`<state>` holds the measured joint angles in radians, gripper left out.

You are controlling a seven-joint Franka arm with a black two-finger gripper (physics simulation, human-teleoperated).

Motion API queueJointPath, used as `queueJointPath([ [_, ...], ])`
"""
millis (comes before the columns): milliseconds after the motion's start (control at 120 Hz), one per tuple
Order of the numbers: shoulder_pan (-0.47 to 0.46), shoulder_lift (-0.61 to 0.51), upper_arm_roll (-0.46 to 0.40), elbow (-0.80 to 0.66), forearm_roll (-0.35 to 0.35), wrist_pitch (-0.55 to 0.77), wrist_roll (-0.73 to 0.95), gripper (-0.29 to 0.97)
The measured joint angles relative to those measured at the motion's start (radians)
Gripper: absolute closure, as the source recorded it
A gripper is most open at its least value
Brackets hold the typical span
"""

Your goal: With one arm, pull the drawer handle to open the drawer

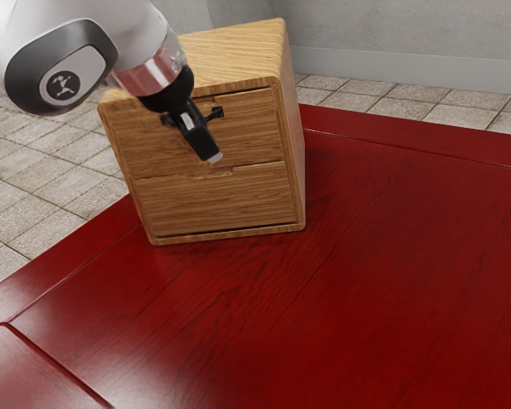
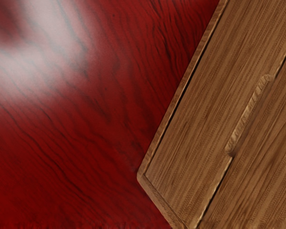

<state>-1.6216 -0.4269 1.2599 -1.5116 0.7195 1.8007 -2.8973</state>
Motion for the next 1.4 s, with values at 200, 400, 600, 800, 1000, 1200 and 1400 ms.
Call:
queueJointPath([
  [200,-0.062,-0.109,0.05,0.014,0.118,-0.044,0.0,0.0],
  [400,-0.014,-0.175,0.058,0.012,0.167,-0.075,0.0,0.0],
  [600,-0.026,-0.217,0.065,0.018,0.185,-0.086,0.0,0.0],
  [800,0.007,-0.229,0.071,-0.043,0.136,-0.089,0.0,0.0],
  [1000,-0.062,-0.238,0.061,-0.035,0.208,-0.087,0.0,0.0],
  [1200,-0.098,-0.273,0.063,0.016,0.366,-0.084,0.0,0.0],
  [1400,-0.155,-0.289,0.073,0.041,0.445,-0.076,0.0,0.0],
])
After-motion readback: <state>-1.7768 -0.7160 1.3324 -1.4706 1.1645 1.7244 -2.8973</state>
